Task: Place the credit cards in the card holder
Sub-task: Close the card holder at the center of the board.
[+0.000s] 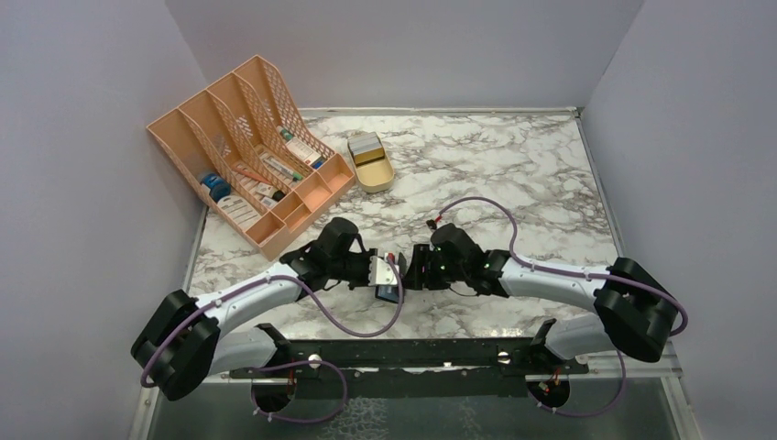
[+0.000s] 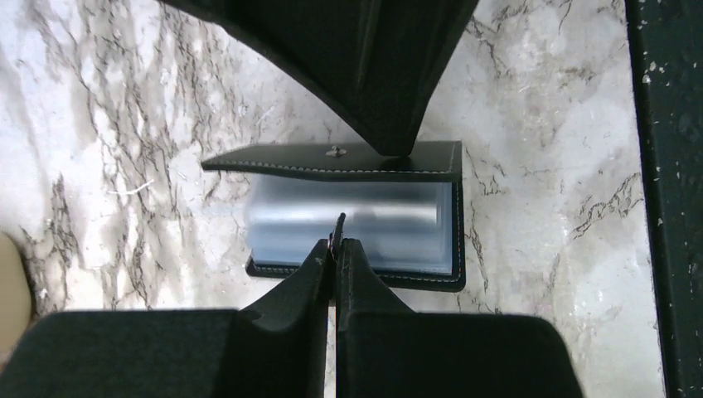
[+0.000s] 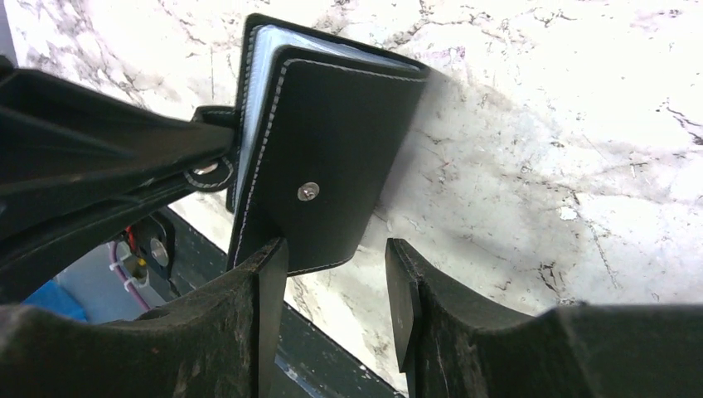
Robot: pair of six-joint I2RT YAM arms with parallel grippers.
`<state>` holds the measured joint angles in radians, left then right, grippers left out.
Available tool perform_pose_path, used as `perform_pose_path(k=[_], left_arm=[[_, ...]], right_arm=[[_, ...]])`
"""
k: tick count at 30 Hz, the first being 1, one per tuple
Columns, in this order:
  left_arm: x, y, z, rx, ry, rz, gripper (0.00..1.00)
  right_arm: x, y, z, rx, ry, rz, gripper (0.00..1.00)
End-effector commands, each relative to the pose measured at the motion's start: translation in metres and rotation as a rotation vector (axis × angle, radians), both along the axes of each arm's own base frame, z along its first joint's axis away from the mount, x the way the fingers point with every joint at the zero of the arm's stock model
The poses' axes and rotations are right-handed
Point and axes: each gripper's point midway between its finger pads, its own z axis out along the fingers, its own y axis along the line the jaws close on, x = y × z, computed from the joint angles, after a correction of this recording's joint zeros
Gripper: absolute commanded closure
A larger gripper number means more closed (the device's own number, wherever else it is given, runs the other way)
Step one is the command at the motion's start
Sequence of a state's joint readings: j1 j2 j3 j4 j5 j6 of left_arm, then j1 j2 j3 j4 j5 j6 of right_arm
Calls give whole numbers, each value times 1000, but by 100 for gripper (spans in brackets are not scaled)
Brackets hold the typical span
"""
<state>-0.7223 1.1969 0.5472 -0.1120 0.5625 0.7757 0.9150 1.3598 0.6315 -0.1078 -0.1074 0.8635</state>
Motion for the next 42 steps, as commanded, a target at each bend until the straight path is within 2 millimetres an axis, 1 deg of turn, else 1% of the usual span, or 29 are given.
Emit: perform_pose_path(k=[1, 8, 13, 17, 21, 24, 28, 32, 34, 35, 37, 40, 42], left_arm=[[-8, -6, 14, -84, -30, -39, 100], [-6, -8, 28, -163, -57, -9, 100], [-8, -10, 31, -196, -56, -27, 100], [-10, -10, 29, -201, -48, -35, 100], [-12, -10, 24, -185, -24, -54, 100], [-15, -11, 24, -181, -5, -82, 98], [-10, -8, 21, -157, -22, -68, 96], [-2, -2, 26, -151, -50, -8, 90], [5, 0, 33, -175, -57, 60, 87], [8, 0, 38, -192, -56, 94, 84], [8, 1, 44, -220, -32, 134, 76], [9, 6, 47, -230, -9, 195, 63], [13, 10, 51, -235, -16, 242, 61]], right_arm=[[12, 5, 7, 34, -47, -46, 53], [20, 11, 3, 10, -59, -45, 53], [22, 23, 0, 22, -42, -13, 54], [22, 36, 1, 45, -27, 24, 54], [26, 38, -2, 25, -26, 23, 54], [27, 38, -8, 11, -20, 22, 54], [26, 38, -21, -26, 5, 35, 55], [26, 37, -29, -45, 11, 37, 55], [26, 39, -31, -47, 18, 43, 55], [26, 40, -33, -50, 23, 48, 55], [26, 41, -36, -62, 26, 54, 55], [28, 41, -36, -72, 22, 54, 55], [30, 41, -36, -77, 20, 52, 56]])
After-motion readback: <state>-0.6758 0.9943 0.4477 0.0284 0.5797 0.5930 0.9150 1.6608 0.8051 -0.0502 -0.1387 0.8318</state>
